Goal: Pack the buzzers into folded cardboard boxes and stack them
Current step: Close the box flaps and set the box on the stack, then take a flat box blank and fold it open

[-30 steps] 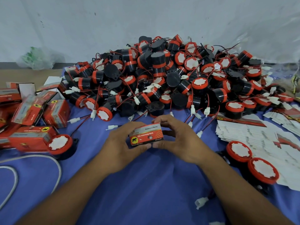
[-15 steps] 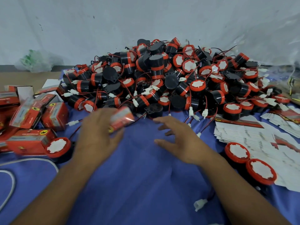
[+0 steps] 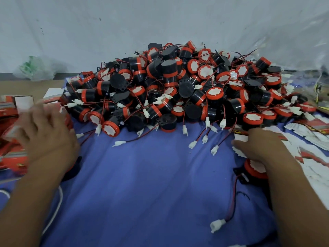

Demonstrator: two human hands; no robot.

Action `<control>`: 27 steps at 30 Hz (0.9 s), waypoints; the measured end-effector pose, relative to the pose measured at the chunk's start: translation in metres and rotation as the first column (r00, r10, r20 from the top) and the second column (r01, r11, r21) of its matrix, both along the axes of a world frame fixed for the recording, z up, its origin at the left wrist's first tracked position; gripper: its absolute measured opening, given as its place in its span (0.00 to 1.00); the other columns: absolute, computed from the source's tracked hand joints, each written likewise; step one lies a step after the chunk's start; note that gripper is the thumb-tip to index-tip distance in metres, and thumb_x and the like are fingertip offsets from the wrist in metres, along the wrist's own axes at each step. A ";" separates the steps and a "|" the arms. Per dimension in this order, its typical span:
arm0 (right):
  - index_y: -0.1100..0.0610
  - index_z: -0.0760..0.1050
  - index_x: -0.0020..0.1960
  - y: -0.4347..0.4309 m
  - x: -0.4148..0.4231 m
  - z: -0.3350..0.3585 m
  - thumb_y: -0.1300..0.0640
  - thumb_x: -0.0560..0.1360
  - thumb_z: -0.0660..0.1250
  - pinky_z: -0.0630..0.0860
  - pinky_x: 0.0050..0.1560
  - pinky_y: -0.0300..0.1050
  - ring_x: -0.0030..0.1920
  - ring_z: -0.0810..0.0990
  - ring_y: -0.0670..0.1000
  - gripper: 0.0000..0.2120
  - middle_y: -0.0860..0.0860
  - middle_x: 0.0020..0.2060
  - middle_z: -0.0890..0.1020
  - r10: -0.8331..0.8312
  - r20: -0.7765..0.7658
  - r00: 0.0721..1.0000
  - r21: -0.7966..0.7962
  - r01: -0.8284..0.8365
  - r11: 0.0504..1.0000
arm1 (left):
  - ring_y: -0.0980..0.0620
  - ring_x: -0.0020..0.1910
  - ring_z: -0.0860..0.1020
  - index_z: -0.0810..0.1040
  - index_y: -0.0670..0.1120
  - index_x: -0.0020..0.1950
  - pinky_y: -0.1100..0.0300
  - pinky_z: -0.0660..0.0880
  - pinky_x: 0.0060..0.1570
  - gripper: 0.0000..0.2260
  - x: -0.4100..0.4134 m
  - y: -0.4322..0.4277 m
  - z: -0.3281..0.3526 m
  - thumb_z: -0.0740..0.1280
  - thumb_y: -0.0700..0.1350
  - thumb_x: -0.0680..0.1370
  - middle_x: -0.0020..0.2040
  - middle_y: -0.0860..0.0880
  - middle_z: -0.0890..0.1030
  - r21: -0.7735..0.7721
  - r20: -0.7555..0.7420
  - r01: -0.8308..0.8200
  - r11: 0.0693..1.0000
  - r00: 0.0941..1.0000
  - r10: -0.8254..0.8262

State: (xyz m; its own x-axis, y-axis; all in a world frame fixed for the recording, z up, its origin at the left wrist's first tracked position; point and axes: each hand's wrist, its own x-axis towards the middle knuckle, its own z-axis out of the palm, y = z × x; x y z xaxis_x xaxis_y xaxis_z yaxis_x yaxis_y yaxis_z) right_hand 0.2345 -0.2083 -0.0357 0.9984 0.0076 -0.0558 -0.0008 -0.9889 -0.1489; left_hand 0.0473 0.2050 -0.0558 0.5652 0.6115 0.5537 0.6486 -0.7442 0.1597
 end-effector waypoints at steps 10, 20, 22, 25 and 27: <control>0.64 0.73 0.40 0.009 -0.007 0.011 0.63 0.78 0.63 0.69 0.38 0.51 0.40 0.76 0.65 0.08 0.62 0.36 0.75 -0.079 0.419 0.904 0.109 0.036 0.993 | 0.36 0.74 0.62 0.74 0.39 0.68 0.33 0.54 0.68 0.28 0.000 -0.012 0.002 0.60 0.57 0.75 0.72 0.37 0.68 0.150 -0.166 0.154 0.977 0.978 -0.129; 0.59 0.79 0.41 0.015 -0.019 0.022 0.62 0.75 0.70 0.69 0.38 0.48 0.39 0.75 0.62 0.04 0.60 0.38 0.80 0.154 0.289 0.945 0.015 -0.165 0.986 | 0.47 0.80 0.49 0.61 0.44 0.79 0.43 0.53 0.71 0.32 0.003 0.017 -0.022 0.59 0.58 0.79 0.82 0.48 0.52 0.065 -0.422 -0.023 0.998 0.905 0.048; 0.61 0.79 0.45 0.016 -0.022 0.024 0.65 0.74 0.67 0.69 0.38 0.49 0.39 0.76 0.64 0.03 0.62 0.39 0.80 0.178 0.386 0.905 -0.024 -0.183 0.983 | 0.46 0.80 0.51 0.62 0.44 0.78 0.43 0.55 0.70 0.32 0.004 0.022 -0.026 0.62 0.58 0.78 0.81 0.47 0.56 0.072 -0.427 -0.036 0.997 0.902 0.063; 0.60 0.80 0.47 0.021 -0.028 0.036 0.66 0.75 0.65 0.70 0.37 0.48 0.39 0.78 0.64 0.05 0.60 0.39 0.81 0.132 0.613 0.779 0.043 -0.200 0.979 | 0.39 0.76 0.59 0.72 0.40 0.71 0.38 0.57 0.68 0.29 0.004 0.018 -0.024 0.69 0.54 0.75 0.76 0.41 0.66 0.081 -0.326 0.045 0.996 0.945 -0.017; 0.61 0.81 0.46 0.033 -0.039 0.047 0.66 0.77 0.65 0.76 0.37 0.51 0.37 0.78 0.63 0.06 0.60 0.37 0.82 0.099 0.776 0.623 0.162 -0.348 0.923 | 0.35 0.71 0.65 0.77 0.39 0.63 0.35 0.58 0.67 0.22 0.005 0.008 -0.018 0.67 0.54 0.76 0.69 0.37 0.71 0.106 -0.179 0.124 0.987 0.978 -0.104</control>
State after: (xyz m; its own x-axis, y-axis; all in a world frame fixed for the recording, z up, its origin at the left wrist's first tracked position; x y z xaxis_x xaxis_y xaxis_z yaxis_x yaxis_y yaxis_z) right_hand 0.1951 -0.1752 0.0113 0.6583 0.1265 0.7421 0.4484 -0.8577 -0.2516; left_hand 0.0519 0.2134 -0.0733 0.7204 0.4746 0.5057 0.5686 -0.8217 -0.0389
